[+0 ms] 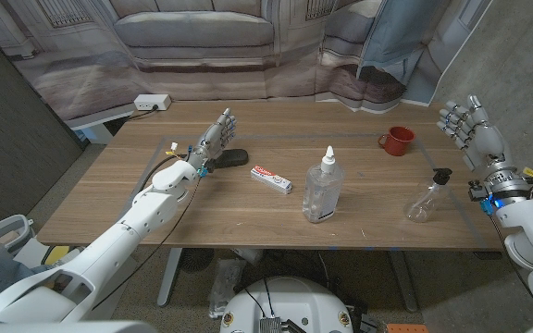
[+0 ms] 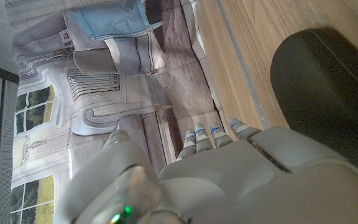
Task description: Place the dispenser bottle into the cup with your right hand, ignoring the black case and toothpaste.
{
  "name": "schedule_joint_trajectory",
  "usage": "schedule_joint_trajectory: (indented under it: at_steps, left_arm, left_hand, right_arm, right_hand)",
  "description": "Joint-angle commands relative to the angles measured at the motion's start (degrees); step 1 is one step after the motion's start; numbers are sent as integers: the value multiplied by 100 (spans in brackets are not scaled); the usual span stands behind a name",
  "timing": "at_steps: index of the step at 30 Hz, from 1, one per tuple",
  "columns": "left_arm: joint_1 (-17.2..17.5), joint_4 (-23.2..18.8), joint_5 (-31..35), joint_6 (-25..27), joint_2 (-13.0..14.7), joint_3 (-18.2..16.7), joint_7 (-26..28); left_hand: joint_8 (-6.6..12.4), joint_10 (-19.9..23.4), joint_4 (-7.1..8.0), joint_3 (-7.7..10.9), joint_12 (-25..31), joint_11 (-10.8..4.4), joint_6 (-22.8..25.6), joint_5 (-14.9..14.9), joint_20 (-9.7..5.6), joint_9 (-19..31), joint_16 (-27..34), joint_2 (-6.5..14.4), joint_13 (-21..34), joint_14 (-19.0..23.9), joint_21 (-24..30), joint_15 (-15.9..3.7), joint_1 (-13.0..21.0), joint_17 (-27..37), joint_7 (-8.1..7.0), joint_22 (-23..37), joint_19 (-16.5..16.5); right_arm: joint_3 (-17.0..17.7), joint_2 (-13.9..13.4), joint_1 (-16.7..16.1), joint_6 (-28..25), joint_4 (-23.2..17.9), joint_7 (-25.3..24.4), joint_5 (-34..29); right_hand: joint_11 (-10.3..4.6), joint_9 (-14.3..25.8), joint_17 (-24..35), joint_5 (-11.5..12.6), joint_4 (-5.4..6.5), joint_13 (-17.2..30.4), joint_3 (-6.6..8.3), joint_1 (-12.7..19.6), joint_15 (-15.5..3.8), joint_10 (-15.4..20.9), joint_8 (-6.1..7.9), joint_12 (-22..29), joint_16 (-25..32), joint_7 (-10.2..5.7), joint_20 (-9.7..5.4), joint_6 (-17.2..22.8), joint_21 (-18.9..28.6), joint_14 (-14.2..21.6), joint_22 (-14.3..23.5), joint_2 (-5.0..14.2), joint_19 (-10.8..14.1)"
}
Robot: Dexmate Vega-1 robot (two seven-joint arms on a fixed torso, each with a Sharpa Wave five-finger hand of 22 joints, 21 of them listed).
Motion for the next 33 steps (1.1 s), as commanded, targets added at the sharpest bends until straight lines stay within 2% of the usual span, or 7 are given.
schedule_joint_trajectory:
  at_steps: [1, 23, 33]
  left_arm:
    - [27, -132, 27, 40, 36, 9, 53]
    - [26, -264, 49, 106, 88, 7, 97]
    - [50, -393, 92, 167, 94, 38, 186]
  left_hand:
    - [-6, -4, 26, -40, -12, -7, 38, 5, 10, 24, -7, 3, 12, -36, -7, -5, 72, 29, 42, 18, -48]
    - [-7, -20, 22, -56, -17, -9, 41, 2, 19, 25, -10, 17, 12, -51, -5, -9, 86, 29, 42, 19, -55]
    - [-9, -17, 20, -64, -16, -7, 39, 0, 17, 25, -10, 24, 12, -54, -3, 0, 93, 29, 37, 19, -57]
  right_arm:
    - [114, 150, -91, 70, 42, 34, -25]
    - [135, 388, -258, 340, 185, 26, -63]
    - [106, 370, -231, 457, 394, 174, 52]
  right_hand:
    - [3, 17, 23, -23, -3, 10, -10, 33, -22, 35, 41, -9, 1, 5, -10, 45, -15, 44, 28, 41, 46]
    - [-31, 17, 22, -25, -16, 9, -22, 43, -21, 48, 42, -15, -5, -13, -5, 52, -17, 57, 27, 44, 63]
    - [-18, 17, 22, -25, -21, 9, -27, 47, -37, 65, 47, -13, -4, -18, -3, 68, -18, 71, 27, 45, 68]
